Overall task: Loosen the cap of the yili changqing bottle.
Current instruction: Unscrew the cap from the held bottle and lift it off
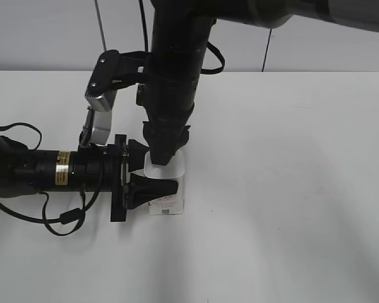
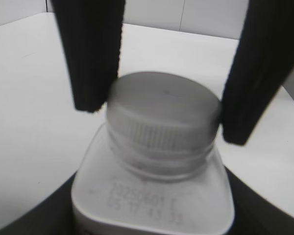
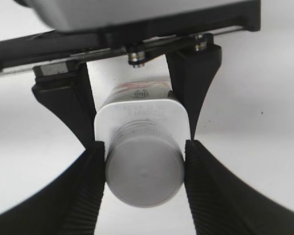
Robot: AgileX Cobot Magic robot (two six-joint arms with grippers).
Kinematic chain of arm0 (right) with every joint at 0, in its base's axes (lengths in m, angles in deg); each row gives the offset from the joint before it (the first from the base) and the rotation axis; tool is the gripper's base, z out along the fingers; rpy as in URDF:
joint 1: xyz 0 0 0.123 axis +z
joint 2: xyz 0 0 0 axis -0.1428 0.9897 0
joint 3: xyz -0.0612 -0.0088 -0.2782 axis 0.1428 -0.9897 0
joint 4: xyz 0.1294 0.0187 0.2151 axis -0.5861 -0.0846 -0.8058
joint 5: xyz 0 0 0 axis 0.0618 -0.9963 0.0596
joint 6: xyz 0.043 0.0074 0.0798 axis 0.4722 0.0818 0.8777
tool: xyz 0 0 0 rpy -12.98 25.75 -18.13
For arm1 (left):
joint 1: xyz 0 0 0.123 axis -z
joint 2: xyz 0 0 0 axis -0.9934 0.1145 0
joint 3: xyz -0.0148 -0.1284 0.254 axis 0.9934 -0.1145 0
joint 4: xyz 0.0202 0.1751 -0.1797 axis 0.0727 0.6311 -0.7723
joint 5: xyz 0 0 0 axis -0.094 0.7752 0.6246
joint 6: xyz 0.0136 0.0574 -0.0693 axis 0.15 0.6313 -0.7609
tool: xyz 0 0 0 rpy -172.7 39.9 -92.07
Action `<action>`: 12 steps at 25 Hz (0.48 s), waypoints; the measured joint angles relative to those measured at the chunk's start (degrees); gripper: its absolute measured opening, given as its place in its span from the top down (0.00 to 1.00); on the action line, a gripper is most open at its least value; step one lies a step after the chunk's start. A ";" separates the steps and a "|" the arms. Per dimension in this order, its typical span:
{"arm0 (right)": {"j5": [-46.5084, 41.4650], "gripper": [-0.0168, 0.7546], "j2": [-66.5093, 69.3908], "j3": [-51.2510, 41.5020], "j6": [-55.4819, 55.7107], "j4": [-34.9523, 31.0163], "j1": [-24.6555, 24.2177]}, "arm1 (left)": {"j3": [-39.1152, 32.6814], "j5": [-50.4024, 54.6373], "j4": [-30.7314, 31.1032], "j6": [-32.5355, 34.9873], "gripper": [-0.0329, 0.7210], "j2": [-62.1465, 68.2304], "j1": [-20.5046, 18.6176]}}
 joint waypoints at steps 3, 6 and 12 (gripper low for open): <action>0.00 0.46 0.00 0.00 -4.25 -0.11 0.00 | 0.00 0.00 0.00 0.00 0.40 0.00 0.00; 0.00 0.46 0.00 0.00 -5.26 -0.17 0.00 | 0.00 0.00 0.00 0.00 0.40 0.00 0.00; 0.00 0.46 0.00 0.00 -5.43 -0.28 0.00 | 0.00 0.00 0.00 0.00 0.40 0.00 0.00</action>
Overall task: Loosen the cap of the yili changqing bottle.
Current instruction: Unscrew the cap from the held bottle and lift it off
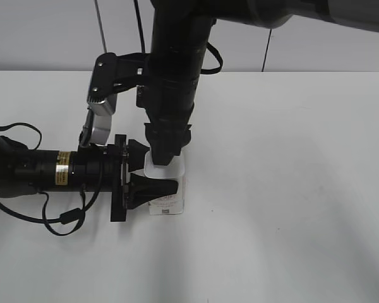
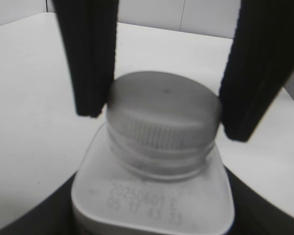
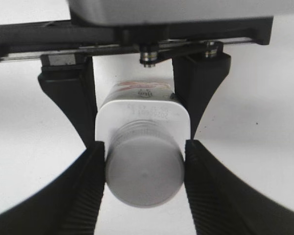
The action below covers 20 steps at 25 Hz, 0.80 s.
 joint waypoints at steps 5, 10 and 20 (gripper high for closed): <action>0.00 0.39 0.00 0.00 2.63 0.00 0.00 | 0.00 0.00 0.00 0.00 0.40 0.00 0.00; 0.00 0.28 -0.08 0.00 4.78 0.00 0.00 | 0.00 0.00 0.00 0.00 0.40 0.00 0.00; -0.05 0.27 -5.27 0.00 18.71 0.00 0.00 | 0.00 0.00 0.00 0.00 0.40 0.00 0.00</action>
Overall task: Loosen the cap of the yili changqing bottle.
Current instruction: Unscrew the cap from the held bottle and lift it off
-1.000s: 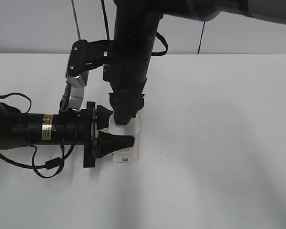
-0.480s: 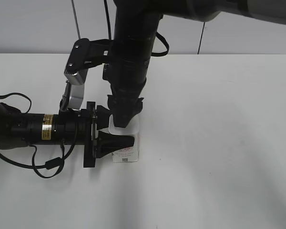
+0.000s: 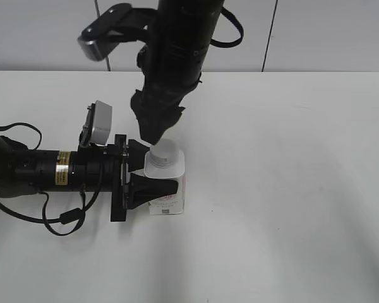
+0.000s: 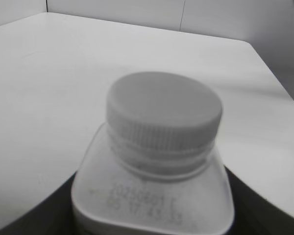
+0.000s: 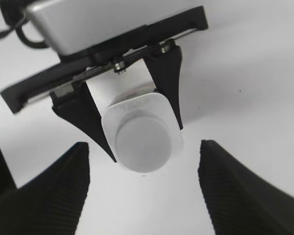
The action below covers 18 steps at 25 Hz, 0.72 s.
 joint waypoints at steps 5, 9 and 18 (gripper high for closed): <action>0.00 0.27 -0.99 0.00 38.51 0.23 0.00 | 0.00 0.00 0.00 0.00 0.40 0.00 0.00; 0.00 0.32 -0.87 -0.13 55.75 0.40 0.00 | 0.00 0.00 0.00 0.00 0.40 0.00 0.00; 0.00 0.37 2.88 -0.49 59.32 1.05 0.11 | 0.00 0.00 -0.05 0.00 0.40 0.00 0.00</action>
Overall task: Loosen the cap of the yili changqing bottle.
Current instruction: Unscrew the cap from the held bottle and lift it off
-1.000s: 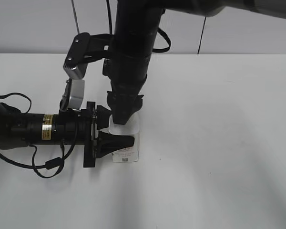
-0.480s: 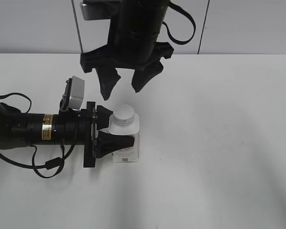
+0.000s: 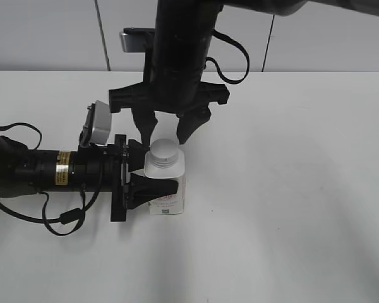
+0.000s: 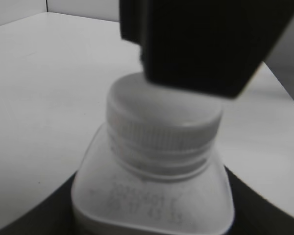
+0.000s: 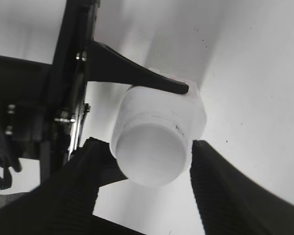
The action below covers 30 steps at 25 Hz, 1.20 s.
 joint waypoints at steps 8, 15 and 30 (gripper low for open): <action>0.00 0.37 2.36 -0.01 0.08 1.30 0.00 | 0.00 0.00 0.00 0.00 0.40 0.00 0.00; 0.11 0.46 2.36 -0.01 0.08 1.40 0.05 | 0.00 0.00 -0.06 0.00 0.40 0.00 0.00; 0.19 0.47 2.36 0.18 -59.55 0.79 0.05 | 0.00 0.07 -0.06 0.00 0.40 0.00 0.05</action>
